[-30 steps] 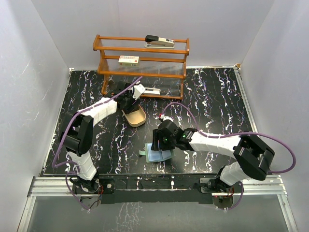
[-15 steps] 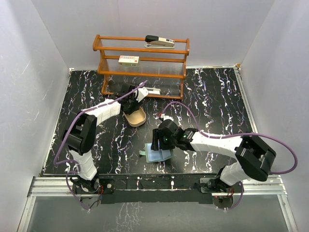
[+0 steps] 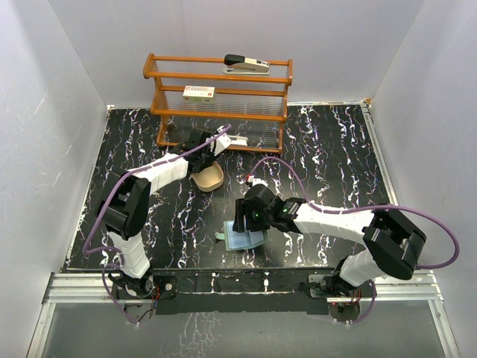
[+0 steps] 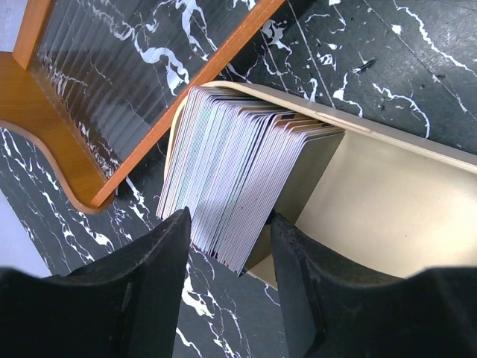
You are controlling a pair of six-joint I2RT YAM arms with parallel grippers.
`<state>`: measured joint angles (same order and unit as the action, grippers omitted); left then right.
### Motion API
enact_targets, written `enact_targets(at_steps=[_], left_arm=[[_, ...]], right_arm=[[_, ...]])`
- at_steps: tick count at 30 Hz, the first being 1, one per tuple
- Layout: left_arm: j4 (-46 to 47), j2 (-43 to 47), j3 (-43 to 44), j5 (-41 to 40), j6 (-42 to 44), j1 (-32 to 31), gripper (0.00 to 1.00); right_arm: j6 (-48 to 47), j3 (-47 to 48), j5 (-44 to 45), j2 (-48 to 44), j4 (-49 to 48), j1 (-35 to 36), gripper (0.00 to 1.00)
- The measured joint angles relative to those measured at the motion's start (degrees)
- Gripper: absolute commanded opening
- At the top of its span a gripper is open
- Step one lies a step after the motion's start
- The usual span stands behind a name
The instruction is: Put the credit cards into the card holder
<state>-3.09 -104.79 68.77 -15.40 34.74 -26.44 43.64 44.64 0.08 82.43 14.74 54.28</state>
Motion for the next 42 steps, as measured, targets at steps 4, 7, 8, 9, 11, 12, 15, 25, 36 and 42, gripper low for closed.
enact_targets(at_steps=[4, 7, 8, 9, 11, 12, 15, 25, 36, 42], left_arm=[[0.1, 0.0, 0.0, -0.5, 0.5, -0.1, 0.45], [0.0, 0.0, 0.0, -0.5, 0.7, -0.3, 0.46], [-0.2, 0.0, 0.0, -0.4, 0.7, -0.3, 0.46], [-0.4, 0.0, 0.0, -0.2, 0.7, -0.3, 0.46], [-0.7, 0.0, 0.0, 0.4, 0.6, -0.3, 0.47], [-0.7, 0.0, 0.0, 0.7, 0.6, -0.3, 0.47], [-0.8, 0.0, 0.0, 1.3, 0.6, -0.3, 0.47], [-4.3, 0.1, 2.2, 0.9, -7.2, -0.3, 0.50], [-17.0, 6.2, 6.8, -3.8, -43.8, -0.3, 0.47], [-19.6, 8.0, -0.7, -3.1, -56.8, -0.3, 0.47]], right_arm=[[0.0, 0.0, 0.0, 0.0, 0.0, 0.0, 0.57], [0.0, 0.0, -0.1, 0.0, 0.0, 0.0, 0.57], [0.0, 0.0, -0.1, 0.0, 0.0, 0.0, 0.57], [0.0, 0.0, -0.1, 0.0, 0.0, 0.0, 0.57], [0.0, 0.0, -0.1, 0.0, 0.0, 0.0, 0.57], [0.0, 0.0, -0.1, 0.0, -0.1, 0.0, 0.57], [0.0, 0.0, -0.1, 0.0, 0.0, 0.0, 0.57], [0.3, 0.9, 0.0, 0.1, 0.1, 0.0, 0.57], [-0.1, 2.9, 0.4, -0.2, 0.5, 0.0, 0.53], [-0.5, 2.8, 2.0, -2.2, 1.9, 0.0, 0.51]])
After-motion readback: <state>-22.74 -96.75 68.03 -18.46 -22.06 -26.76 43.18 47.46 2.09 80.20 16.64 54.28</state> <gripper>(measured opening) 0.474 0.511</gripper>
